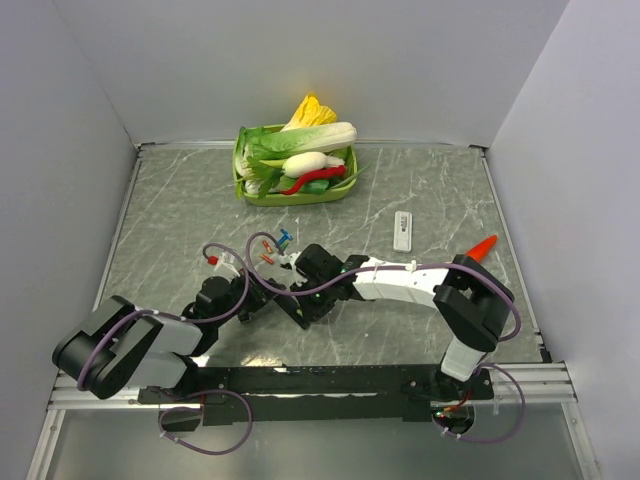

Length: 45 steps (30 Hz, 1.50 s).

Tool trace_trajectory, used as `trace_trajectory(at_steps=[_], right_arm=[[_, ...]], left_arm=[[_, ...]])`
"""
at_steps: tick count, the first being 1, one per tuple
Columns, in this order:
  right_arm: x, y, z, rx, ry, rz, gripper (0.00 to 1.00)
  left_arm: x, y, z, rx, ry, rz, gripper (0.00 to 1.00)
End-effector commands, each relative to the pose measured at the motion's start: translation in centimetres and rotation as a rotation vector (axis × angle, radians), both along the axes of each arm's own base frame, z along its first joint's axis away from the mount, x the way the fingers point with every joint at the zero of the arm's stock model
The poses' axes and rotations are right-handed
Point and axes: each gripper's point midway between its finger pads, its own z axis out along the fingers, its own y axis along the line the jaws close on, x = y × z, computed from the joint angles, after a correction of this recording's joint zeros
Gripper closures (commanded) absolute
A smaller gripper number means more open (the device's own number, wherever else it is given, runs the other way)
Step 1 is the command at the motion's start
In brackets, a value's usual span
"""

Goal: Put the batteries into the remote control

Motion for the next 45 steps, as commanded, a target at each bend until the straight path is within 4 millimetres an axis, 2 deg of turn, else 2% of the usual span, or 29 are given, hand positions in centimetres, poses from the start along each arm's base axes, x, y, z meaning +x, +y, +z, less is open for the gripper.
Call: trace_trajectory(at_steps=[1,4,10,21,25,34,45], right_arm=[[1.2,1.5,0.9,0.034,-0.035,-0.034,1.0],[1.2,1.2,1.0,0.019,-0.038,-0.033,0.99],[1.2,0.7,1.5,0.006,-0.055,-0.016,0.88],[2.1,-0.2,2.2,-0.029,-0.112,-0.036,0.85],[2.0,-0.2,2.5,-0.028,-0.119,-0.025,0.78],[2.0,0.0,3.8,-0.006,-0.129,-0.021,0.69],[1.6,0.4,4.4,0.015,-0.123,-0.01,0.7]], left_arm=[[-0.4,-0.3,0.8,-0.055,-0.008,-0.021,0.99],[-0.5,-0.2,1.2,-0.091,0.003,-0.011,0.99],[-0.5,-0.2,1.6,-0.116,0.016,-0.005,0.99],[-0.5,-0.1,1.0,-0.121,0.078,0.002,0.99],[-0.4,0.0,0.9,-0.123,0.093,0.007,0.99],[-0.3,0.1,0.5,-0.116,0.121,0.02,0.99],[-0.3,0.2,0.4,-0.115,0.132,0.022,0.99]])
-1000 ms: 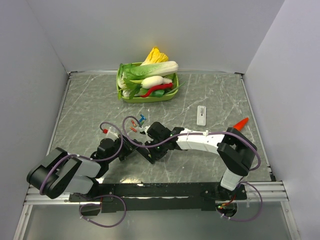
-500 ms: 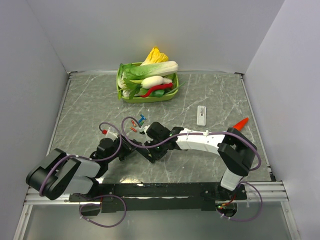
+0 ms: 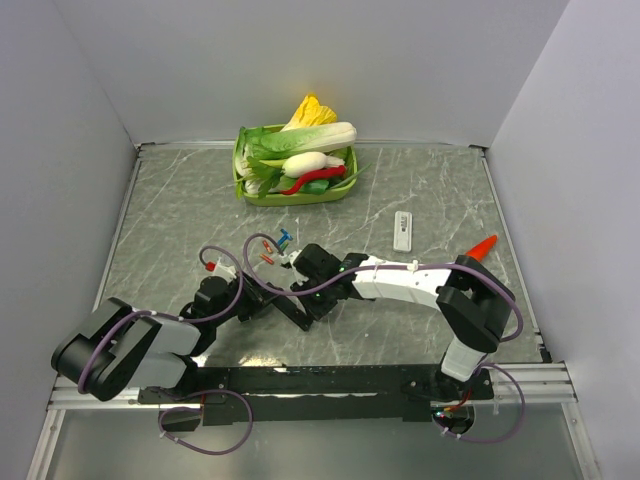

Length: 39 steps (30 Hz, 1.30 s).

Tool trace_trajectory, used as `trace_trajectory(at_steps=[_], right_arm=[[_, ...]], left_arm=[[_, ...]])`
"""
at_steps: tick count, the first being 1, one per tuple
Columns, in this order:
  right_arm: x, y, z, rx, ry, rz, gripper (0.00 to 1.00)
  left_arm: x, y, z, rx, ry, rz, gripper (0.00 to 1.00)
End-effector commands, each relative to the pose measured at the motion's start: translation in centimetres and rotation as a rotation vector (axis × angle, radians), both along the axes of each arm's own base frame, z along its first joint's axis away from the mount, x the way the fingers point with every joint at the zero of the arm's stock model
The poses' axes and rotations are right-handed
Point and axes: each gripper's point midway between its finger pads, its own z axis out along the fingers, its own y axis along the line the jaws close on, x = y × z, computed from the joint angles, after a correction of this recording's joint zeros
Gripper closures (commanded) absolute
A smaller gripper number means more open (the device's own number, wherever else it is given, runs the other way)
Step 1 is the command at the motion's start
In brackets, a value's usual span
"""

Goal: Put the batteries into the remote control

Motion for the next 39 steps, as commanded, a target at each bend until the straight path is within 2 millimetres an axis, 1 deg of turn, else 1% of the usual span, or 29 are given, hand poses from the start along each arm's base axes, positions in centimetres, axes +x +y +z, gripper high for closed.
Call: trace_trajectory(at_steps=[1,2,3,4,6,7,8,9,10,11,14,17,19,20,22,25,29,31,33,35,38,39], right_arm=[[1.0,1.4,4.0,0.09,-0.075,0.004,0.7],[1.0,1.2,4.0,0.086,-0.08,-0.004,0.7],[1.3,0.8,4.0,0.074,-0.093,-0.021,0.7],[1.9,0.0,3.9,0.04,-0.125,-0.05,0.69],[2.4,-1.2,3.8,0.008,-0.161,-0.072,0.67],[2.9,-1.9,3.8,-0.001,-0.161,-0.09,0.64],[3.7,-2.8,3.8,-0.024,-0.18,-0.111,0.59],[4.0,-3.6,3.5,-0.036,-0.178,-0.122,0.56],[4.9,-4.3,3.5,-0.04,-0.182,-0.146,0.52],[5.2,-4.6,3.6,-0.04,-0.195,-0.135,0.52],[6.2,-5.7,2.6,-0.067,-0.189,-0.12,0.51],[7.0,-6.2,1.8,-0.101,-0.189,-0.099,0.5],[7.1,-6.5,1.3,-0.125,-0.177,-0.09,0.51],[6.8,-6.1,1.0,-0.118,-0.156,-0.067,0.51],[6.6,-6.0,0.5,-0.123,-0.134,-0.057,0.53],[6.4,-6.2,-0.9,-0.153,-0.115,-0.055,0.55],[7.1,-6.2,-1.4,-0.185,-0.119,-0.072,0.57],[7.1,-6.3,-1.9,-0.201,-0.108,-0.067,0.59],[7.1,-6.2,-2.0,-0.209,-0.099,-0.07,0.61],[7.0,-6.3,-2.0,-0.215,-0.093,-0.069,0.66],[6.8,-6.3,-1.9,-0.215,-0.093,-0.068,0.76],[6.8,-6.3,-1.9,-0.215,-0.093,-0.066,0.86]], left_arm=[[0.3,-0.3,1.1,-0.027,-0.023,-0.003,0.99],[0.5,-0.3,1.1,-0.023,-0.024,-0.001,0.99],[0.3,-0.1,0.5,-0.007,0.0,0.003,0.99],[0.4,0.0,0.5,0.001,0.002,0.007,0.99],[0.5,0.1,0.6,0.005,-0.004,0.01,0.99],[0.4,0.1,0.5,0.01,-0.002,0.01,0.99],[0.5,0.1,0.6,0.011,-0.006,0.012,0.99],[0.5,0.1,0.6,0.012,-0.008,0.01,0.99],[0.4,0.2,0.5,0.018,-0.005,0.01,0.99],[0.5,0.2,0.6,0.018,-0.008,0.011,0.99],[0.4,0.1,0.6,0.012,-0.007,0.009,0.99],[0.4,0.1,0.6,0.009,-0.007,0.006,0.99],[0.4,0.1,0.7,0.01,-0.01,0.007,0.99],[0.4,0.1,0.8,0.009,-0.012,0.005,0.99],[0.5,0.1,0.8,0.012,-0.014,0.01,0.99],[0.5,0.0,0.8,0.012,-0.014,0.004,0.99],[0.5,-0.1,0.7,0.013,-0.011,-0.001,0.99],[0.5,0.0,0.7,0.012,-0.01,0.001,0.99],[0.5,0.0,0.7,0.011,-0.009,0.002,0.99],[0.5,0.0,0.8,0.01,-0.013,0.001,0.99],[0.5,0.0,0.8,0.011,-0.014,0.001,0.99],[0.6,0.0,0.8,0.009,-0.014,0.003,0.99]])
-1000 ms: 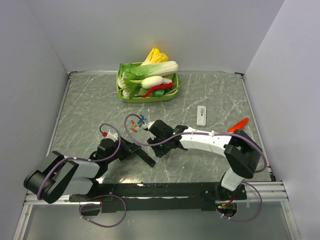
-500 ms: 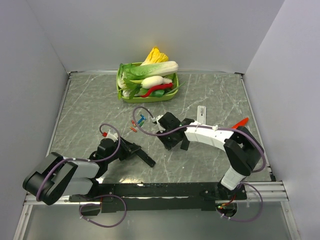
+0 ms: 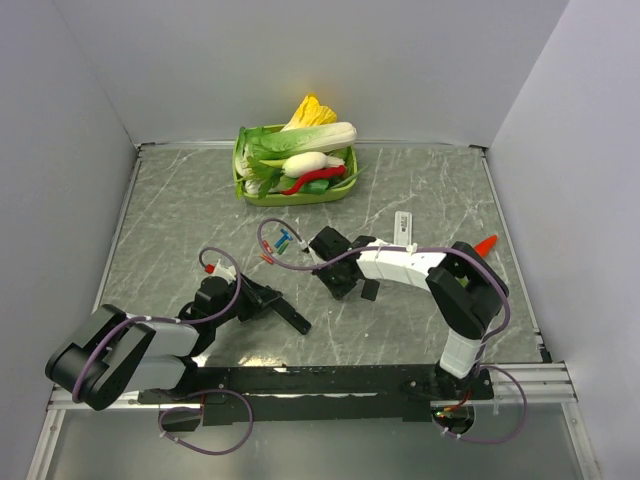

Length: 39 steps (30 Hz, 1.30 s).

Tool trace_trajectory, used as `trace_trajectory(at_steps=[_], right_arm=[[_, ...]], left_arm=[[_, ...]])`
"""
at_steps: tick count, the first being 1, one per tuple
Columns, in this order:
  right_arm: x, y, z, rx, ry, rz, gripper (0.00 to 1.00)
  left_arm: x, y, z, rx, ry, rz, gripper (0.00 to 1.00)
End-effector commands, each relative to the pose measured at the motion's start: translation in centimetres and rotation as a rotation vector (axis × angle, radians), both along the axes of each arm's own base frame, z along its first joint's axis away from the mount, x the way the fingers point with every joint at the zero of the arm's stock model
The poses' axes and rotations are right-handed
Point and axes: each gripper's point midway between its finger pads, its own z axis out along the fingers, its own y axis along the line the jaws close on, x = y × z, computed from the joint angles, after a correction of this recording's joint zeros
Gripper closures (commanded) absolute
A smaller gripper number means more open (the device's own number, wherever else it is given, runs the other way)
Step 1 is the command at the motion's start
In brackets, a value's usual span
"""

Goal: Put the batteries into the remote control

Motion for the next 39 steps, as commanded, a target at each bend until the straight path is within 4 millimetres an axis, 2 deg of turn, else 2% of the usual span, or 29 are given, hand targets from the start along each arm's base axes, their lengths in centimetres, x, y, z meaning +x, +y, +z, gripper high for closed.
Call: trace_trajectory(at_steps=[1,3,10,13,22,29,39], right_arm=[[0.3,0.4,0.8,0.0,-0.019,0.007,0.9],[-0.1,0.7,1.6,0.016,-0.028,0.022,1.0],[-3.4,3.8,6.1,0.171,0.037,0.082,1.0],[-5.0,5.1,7.1,0.205,0.079,0.116,1.0],[-7.5,7.4,7.2,0.232,0.152,0.197,1.0],[-8.3,7.8,6.5,0.215,0.186,0.225,1.0],[-8.3,8.2,5.5,0.209,0.202,0.218,1.0]], left_arm=[[1.0,-0.4,1.6,-0.02,-0.058,-0.001,0.99],[1.0,-0.4,1.6,-0.027,-0.058,-0.002,0.99],[0.9,-0.2,1.6,-0.056,-0.047,0.012,0.99],[0.9,-0.2,1.6,-0.058,-0.047,0.012,0.99],[0.8,-0.3,1.7,-0.07,-0.045,0.009,0.99],[0.8,-0.2,1.8,-0.073,-0.05,0.011,0.99],[0.7,-0.3,2.4,-0.097,-0.065,0.005,0.99]])
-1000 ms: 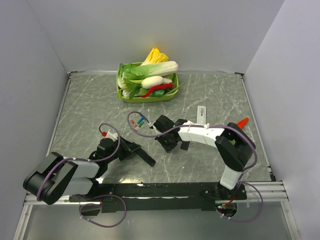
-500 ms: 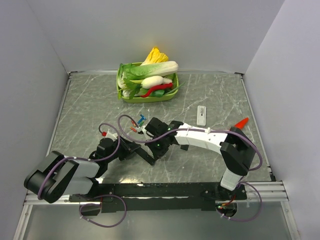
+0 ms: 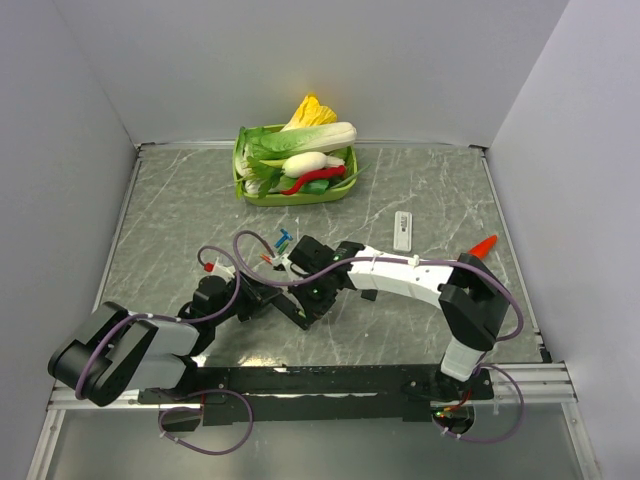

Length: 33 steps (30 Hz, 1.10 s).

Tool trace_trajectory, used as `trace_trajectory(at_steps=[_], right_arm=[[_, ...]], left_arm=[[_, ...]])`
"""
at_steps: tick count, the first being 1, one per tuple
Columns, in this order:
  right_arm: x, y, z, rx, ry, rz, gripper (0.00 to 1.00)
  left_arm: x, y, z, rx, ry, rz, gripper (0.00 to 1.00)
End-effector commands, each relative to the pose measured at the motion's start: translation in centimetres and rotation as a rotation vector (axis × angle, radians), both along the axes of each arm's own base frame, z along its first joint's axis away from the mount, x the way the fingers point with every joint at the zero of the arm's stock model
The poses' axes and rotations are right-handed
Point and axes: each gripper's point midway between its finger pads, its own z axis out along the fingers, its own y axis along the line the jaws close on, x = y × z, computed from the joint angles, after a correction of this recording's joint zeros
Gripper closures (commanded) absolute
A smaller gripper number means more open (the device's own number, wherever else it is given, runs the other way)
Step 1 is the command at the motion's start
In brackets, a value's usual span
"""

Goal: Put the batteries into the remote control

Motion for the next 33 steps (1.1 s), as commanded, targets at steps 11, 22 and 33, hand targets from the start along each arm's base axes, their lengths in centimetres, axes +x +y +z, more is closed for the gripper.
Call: trace_trajectory(at_steps=[11,22,33], right_arm=[[1.0,1.3,-0.3,0.0,-0.021,-0.031,0.99],[1.5,1.7,-0.4,0.007,-0.037,-0.07,0.91],[1.5,1.6,0.1,0.02,-0.047,-0.077,0.75]], left_arm=[[0.1,-0.3,1.9,-0.06,-0.066,-0.011,0.99],[0.1,-0.4,2.2,-0.07,-0.078,-0.016,0.99],[0.1,-0.4,2.6,-0.081,-0.089,-0.016,0.99]])
